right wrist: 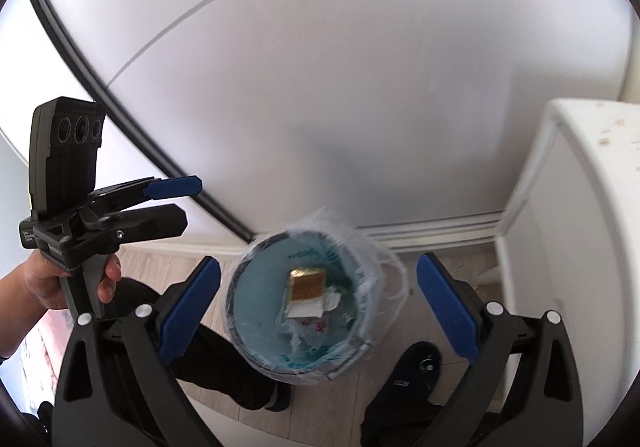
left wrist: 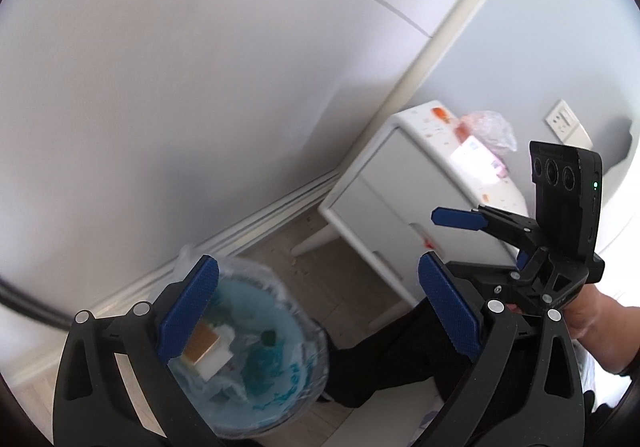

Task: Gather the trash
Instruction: 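Move both tools back to the table toward the pink box and plastic bag, then close both grippers on the clear plastic bag over the pink box, then lift the plastic bag with both grippers and carry it over the blue bin, then open both grippers to drop the plastic bag into the bin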

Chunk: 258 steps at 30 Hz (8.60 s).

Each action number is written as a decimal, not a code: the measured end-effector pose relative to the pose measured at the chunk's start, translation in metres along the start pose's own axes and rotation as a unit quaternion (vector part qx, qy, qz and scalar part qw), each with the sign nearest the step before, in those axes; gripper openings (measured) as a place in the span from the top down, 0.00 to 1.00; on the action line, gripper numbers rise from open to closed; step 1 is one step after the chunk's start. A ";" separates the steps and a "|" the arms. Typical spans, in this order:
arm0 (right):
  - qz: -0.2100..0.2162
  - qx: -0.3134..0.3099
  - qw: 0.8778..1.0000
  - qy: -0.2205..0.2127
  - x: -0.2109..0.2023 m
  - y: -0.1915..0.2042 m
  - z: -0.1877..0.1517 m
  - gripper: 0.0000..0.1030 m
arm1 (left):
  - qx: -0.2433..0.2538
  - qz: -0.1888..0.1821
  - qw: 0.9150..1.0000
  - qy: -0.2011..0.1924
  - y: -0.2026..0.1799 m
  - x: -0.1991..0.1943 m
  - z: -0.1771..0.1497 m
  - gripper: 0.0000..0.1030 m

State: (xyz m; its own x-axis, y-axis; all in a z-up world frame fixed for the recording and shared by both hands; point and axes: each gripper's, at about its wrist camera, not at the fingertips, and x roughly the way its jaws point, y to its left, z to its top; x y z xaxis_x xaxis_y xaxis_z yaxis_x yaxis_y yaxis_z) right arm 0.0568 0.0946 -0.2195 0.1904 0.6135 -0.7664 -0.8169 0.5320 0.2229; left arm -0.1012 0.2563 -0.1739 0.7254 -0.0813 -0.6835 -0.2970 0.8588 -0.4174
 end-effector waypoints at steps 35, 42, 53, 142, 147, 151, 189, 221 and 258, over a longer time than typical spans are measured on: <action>-0.194 0.153 0.954 -0.170 -0.259 -0.164 -0.068 0.07 | 0.214 -0.138 0.967 0.021 -0.244 0.079 0.102 0.06; -0.219 0.164 0.945 -0.181 -0.287 -0.187 -0.078 0.07 | 0.235 -0.157 0.958 0.036 -0.282 0.108 0.113 0.06; -0.221 0.160 0.946 -0.175 -0.301 -0.242 -0.075 0.07 | 0.270 -0.156 0.949 0.051 -0.324 0.162 0.138 0.06; -0.094 0.054 0.983 -0.147 -0.272 -0.248 0.017 0.94 | 0.367 -0.160 0.915 0.047 -0.354 0.161 0.192 0.98; -0.074 0.028 0.987 -0.143 -0.258 -0.217 0.027 0.94 | 0.353 -0.139 0.925 0.035 -0.333 0.128 0.185 0.98; -0.059 0.008 0.989 -0.138 -0.244 -0.189 0.035 0.94 | 0.335 -0.125 0.934 0.027 -0.307 0.100 0.176 0.98; 0.121 -0.117 0.984 0.050 0.024 0.038 0.015 0.94 | 0.113 0.024 0.993 0.034 -0.047 -0.030 -0.002 0.98; 0.118 -0.073 0.968 0.209 0.196 0.028 -0.048 0.94 | -0.023 0.007 0.989 0.146 0.058 0.073 -0.097 0.98; 0.027 -0.111 0.987 0.115 0.134 0.025 -0.011 0.07 | 0.029 0.062 0.989 0.131 0.056 0.029 -0.096 0.06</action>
State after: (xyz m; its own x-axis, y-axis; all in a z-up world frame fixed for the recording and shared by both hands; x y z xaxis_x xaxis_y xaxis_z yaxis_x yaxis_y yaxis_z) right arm 0.0559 0.1841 -0.3233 0.0354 0.4751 -0.8792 -0.9264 0.3456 0.1495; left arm -0.1558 0.2534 -0.2744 0.4975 -0.0960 -0.8622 -0.3320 0.8971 -0.2914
